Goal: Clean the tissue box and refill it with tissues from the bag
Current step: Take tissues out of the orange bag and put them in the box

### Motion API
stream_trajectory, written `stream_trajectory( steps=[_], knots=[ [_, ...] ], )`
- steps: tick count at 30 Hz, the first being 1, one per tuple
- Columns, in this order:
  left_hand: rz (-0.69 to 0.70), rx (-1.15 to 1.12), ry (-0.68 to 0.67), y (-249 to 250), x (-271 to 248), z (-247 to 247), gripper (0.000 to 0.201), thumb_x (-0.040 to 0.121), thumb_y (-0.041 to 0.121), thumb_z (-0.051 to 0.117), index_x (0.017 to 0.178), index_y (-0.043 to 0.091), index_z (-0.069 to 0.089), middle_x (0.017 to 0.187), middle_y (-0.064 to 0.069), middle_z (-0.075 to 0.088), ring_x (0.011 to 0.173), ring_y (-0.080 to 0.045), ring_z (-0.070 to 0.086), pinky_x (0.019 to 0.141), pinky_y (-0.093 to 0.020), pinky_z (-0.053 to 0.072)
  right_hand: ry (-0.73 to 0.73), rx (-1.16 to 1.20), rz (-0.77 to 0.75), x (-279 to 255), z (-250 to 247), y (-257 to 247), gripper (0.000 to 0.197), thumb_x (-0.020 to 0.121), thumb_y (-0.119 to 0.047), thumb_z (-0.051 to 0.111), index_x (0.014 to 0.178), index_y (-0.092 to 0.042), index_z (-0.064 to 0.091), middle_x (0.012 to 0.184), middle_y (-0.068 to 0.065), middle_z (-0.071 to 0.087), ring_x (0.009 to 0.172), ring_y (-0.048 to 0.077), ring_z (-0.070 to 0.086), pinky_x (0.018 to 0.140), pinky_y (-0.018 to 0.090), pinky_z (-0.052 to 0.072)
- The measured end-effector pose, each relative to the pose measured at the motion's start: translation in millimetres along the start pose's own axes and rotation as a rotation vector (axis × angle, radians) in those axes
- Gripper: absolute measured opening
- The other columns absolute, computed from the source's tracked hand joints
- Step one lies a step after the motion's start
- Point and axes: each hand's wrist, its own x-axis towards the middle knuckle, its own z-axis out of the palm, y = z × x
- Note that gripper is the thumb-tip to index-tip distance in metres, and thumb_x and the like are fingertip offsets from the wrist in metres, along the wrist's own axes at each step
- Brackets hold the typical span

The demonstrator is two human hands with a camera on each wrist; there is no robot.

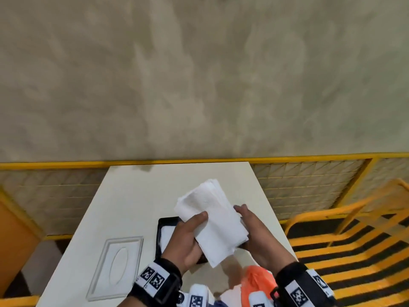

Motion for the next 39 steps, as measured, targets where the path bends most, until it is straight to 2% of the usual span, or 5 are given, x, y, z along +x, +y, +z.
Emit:
stream_trajectory(
  steps=[6, 13, 19, 30, 39],
  knots=[
    [0.098, -0.171, -0.039, 27, -6, 18, 0.041, 0.085, 0.011, 0.069, 0.124, 0.002, 0.061, 0.11, -0.025, 0.072, 0.093, -0.037, 0.074, 0.07, -0.048, 0.061, -0.21, 0.556, -0.015, 3, 36, 17, 0.102, 0.055, -0.067, 0.082, 0.139, -0.018, 0.049, 0.138, 0.014, 0.057, 0.128, 0.033, 0.053, 0.112, 0.061, 0.03],
    [0.249, -0.112, 0.013, 40, -5, 7, 0.056, 0.082, 0.019, 0.072, 0.134, 0.004, 0.057, 0.128, -0.023, 0.066, 0.115, -0.036, 0.066, 0.088, -0.048, 0.057, -0.122, 0.584, -0.19, 15, 63, -6, 0.052, 0.084, -0.005, 0.066, 0.134, -0.005, 0.054, 0.131, 0.028, 0.058, 0.122, 0.046, 0.054, 0.105, 0.066, 0.035],
    [0.319, -0.105, -0.045, 52, -4, 9, 0.08, 0.06, 0.039, 0.093, 0.128, 0.01, 0.064, 0.132, -0.023, 0.064, 0.125, -0.042, 0.059, 0.108, -0.065, 0.04, -0.082, 0.647, -0.293, 18, 76, -17, 0.048, 0.081, -0.01, 0.065, 0.128, -0.004, 0.06, 0.122, 0.025, 0.065, 0.112, 0.041, 0.062, 0.088, 0.055, 0.053],
    [0.322, -0.133, 0.094, 54, 2, 1, 0.066, 0.08, 0.042, 0.075, 0.136, 0.01, 0.059, 0.133, -0.023, 0.063, 0.127, -0.043, 0.057, 0.11, -0.069, 0.034, -0.026, 0.519, -0.319, 22, 84, -21, 0.039, 0.075, -0.011, 0.071, 0.113, -0.009, 0.061, 0.11, 0.02, 0.068, 0.096, 0.034, 0.068, 0.068, 0.045, 0.058],
    [0.314, -0.064, 0.179, 59, 0, -16, 0.054, 0.086, 0.033, 0.074, 0.132, 0.01, 0.059, 0.126, -0.02, 0.068, 0.119, -0.038, 0.065, 0.094, -0.057, 0.054, -0.014, 0.265, -0.259, 24, 78, -5, 0.046, 0.085, 0.014, 0.059, 0.121, -0.015, 0.057, 0.116, 0.011, 0.071, 0.108, 0.03, 0.067, 0.086, 0.049, 0.055]
  ],
)
